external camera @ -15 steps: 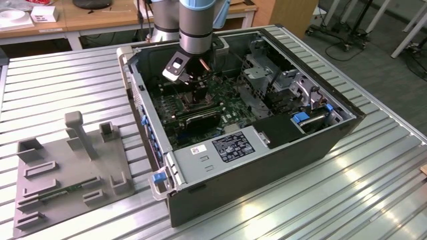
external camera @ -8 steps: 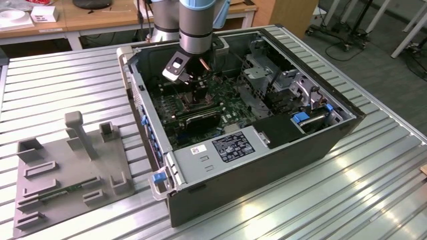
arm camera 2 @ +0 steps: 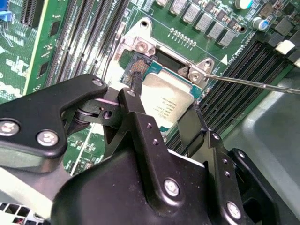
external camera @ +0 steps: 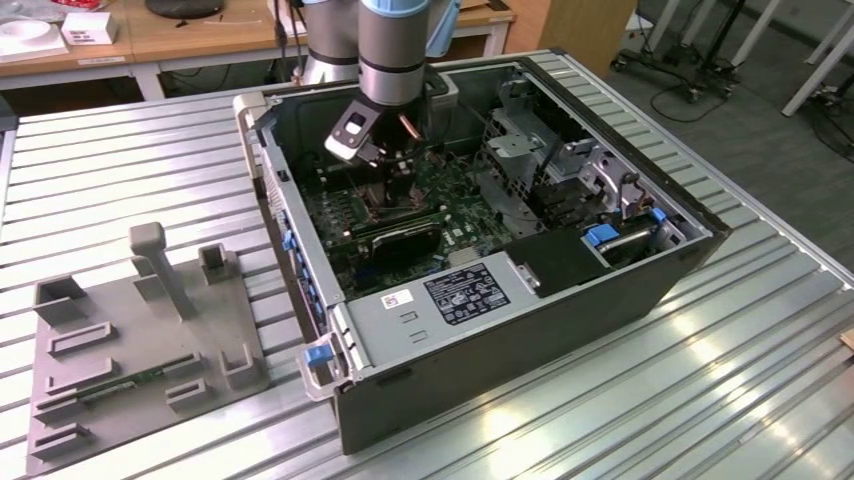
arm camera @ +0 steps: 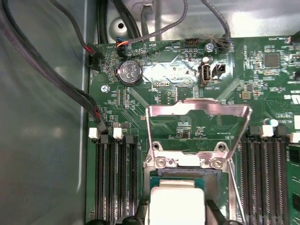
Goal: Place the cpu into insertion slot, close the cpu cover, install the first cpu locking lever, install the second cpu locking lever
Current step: 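Place the cpu into insertion slot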
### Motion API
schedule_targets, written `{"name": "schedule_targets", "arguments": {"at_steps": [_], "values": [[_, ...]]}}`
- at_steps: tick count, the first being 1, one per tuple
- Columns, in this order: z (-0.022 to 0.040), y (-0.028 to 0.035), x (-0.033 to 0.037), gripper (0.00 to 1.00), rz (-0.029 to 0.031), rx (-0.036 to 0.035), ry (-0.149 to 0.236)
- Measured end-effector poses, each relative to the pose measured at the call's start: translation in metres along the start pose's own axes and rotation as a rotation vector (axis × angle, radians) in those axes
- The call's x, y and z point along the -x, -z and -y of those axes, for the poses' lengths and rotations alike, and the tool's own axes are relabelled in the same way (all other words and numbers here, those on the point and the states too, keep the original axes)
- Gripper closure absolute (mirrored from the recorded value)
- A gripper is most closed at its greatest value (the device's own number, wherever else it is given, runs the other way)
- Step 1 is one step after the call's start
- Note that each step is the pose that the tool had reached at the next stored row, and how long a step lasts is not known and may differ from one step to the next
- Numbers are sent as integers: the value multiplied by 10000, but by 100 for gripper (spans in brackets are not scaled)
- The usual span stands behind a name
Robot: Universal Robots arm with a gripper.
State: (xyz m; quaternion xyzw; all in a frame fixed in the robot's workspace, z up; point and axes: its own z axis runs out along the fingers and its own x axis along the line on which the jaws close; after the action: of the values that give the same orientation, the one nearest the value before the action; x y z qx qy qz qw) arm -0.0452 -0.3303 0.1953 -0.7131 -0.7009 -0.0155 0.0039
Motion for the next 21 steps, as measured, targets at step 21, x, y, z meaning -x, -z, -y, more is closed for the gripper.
{"name": "schedule_targets", "arguments": {"at_steps": [21], "values": [[43,48,0,44,8,52,1]]}}
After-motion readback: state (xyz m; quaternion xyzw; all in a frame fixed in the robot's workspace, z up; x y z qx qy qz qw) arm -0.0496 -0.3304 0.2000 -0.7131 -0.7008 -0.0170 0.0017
